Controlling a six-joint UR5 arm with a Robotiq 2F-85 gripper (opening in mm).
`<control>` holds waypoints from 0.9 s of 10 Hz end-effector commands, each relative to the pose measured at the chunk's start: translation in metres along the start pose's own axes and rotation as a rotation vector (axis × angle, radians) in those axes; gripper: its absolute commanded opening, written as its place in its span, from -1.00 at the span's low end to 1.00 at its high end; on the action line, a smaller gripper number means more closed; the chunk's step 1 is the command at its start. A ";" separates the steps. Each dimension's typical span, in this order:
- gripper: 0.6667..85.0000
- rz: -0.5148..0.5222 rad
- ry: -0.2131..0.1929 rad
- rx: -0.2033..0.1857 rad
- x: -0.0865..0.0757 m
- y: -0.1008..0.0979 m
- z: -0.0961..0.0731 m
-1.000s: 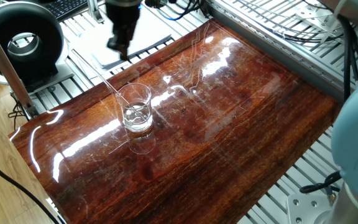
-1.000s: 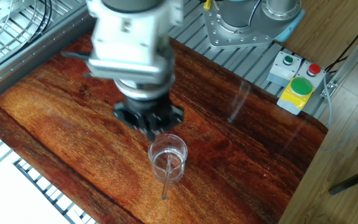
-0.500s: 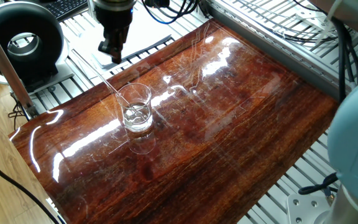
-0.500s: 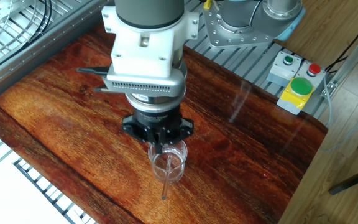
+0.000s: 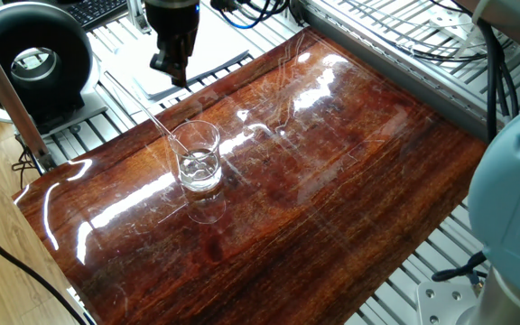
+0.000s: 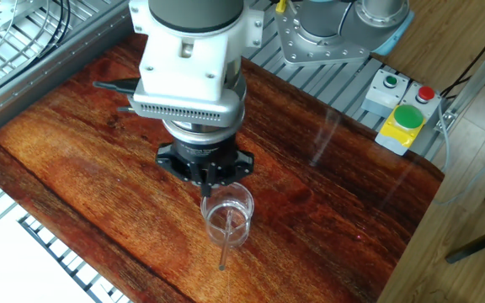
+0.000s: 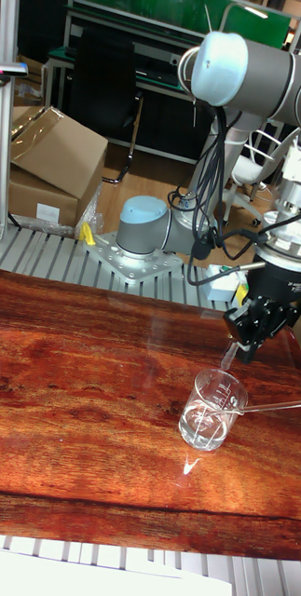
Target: Stir the beaker with a glass rod
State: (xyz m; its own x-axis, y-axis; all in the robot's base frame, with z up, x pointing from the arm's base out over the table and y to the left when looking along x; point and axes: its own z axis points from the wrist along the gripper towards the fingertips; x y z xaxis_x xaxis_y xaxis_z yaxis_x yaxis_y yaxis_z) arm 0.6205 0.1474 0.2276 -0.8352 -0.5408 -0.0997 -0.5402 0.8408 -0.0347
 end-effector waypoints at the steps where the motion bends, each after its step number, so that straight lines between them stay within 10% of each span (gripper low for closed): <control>1: -0.99 -0.072 0.006 0.037 0.002 -0.011 -0.003; 3: -0.99 -0.083 -0.009 0.042 -0.002 -0.012 -0.003; 5: -0.99 -0.071 -0.077 -0.047 -0.019 0.011 -0.003; 7: -0.33 -0.138 -0.031 -0.041 -0.011 0.009 0.001; 9: -0.09 -0.141 -0.043 -0.034 -0.020 0.004 0.017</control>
State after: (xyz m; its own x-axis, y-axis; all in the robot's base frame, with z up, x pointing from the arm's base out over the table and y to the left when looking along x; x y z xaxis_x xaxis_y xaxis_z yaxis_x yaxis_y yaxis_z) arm 0.6302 0.1564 0.2222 -0.7622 -0.6347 -0.1272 -0.6365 0.7706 -0.0308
